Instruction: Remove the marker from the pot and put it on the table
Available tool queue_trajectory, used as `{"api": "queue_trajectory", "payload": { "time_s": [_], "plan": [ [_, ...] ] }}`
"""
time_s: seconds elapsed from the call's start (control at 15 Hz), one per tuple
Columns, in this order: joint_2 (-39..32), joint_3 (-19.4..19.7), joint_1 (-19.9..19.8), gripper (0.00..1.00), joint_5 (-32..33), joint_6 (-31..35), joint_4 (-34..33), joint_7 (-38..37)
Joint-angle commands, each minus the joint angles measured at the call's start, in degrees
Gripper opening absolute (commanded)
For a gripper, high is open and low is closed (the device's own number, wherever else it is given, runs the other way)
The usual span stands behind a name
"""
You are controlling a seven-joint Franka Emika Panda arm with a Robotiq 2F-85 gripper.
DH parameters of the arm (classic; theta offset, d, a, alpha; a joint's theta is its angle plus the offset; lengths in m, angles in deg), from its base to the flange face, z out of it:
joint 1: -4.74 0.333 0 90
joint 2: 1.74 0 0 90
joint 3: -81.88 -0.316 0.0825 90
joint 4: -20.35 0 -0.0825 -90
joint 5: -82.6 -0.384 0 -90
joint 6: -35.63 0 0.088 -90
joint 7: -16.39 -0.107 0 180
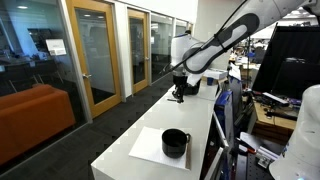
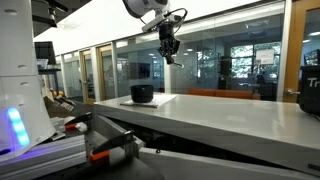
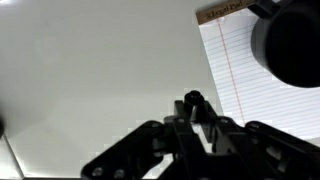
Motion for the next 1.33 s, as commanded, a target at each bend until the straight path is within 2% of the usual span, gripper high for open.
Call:
{"api": "queue_trajectory", "payload": {
  "time_s": [0.0, 0.47, 0.87, 1.27],
  "plan": [
    [-3.89, 1.05, -1.05, 0.05, 0.85, 0.65, -2.67, 0.5],
    [-11.36, 3.93, -1.97, 0.05, 0.63, 3.42, -2.54, 0.77],
    [-17.66, 3.99, -1.18, 0.05, 0.16, 6.98, -2.52, 1.3],
    [-20.9, 4.2, -0.28, 0.05, 0.35, 9.16, -2.68, 1.16]
  ]
}}
